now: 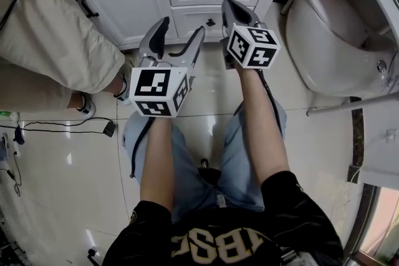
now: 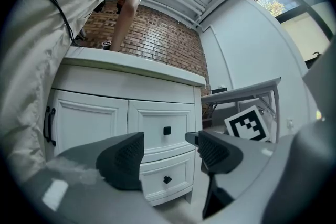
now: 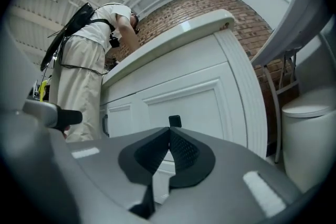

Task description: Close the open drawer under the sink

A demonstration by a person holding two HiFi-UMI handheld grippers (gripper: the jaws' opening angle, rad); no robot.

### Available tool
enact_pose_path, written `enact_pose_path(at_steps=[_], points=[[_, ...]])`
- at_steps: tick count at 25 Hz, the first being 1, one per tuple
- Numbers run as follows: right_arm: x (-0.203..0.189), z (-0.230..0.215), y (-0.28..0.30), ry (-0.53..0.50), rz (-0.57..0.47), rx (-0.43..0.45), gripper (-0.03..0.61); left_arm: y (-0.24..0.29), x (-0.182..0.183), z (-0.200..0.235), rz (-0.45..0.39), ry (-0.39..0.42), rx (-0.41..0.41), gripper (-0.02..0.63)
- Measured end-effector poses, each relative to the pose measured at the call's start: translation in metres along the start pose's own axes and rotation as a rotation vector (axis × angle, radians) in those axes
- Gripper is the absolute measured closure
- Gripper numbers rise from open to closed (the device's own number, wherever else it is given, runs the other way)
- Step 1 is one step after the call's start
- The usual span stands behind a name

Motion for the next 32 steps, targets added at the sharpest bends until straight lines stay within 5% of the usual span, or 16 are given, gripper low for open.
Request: enact_pose_path(at_steps=[7,15,20,32], points=[[0.029,0.028,-0.055,-0.17,-0.03,-0.011,0.547,-0.026,0.012,0.0,-0.014,0.026,0.026,0.284],[0.057,0.058,-0.103,-0.237,-0.074,-0.016,0.287,-0.062,0.027,-0.008,-0.032,0.056,0.044,0.284],[0.068,0.072,-0.129,-0.225,-0.092,-0.046,0.204,-0.087,0.037,-0.019,-0.042,0.073,0.049,0.284],[0.047,0.083,-0.195,-0.239,-0.122,-0.139,0.172,-0.102,0.025,-0.016,-0.046,0.097,0.07,0.285]])
Point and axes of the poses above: the fingertips, and each gripper's own axes: y forward along the fingers, z to its left, x out of its top, the point moved 1 cm from there along -y, backward along the fingers, and after that the axes turned 1 degree about x, right-handed, at the moved point
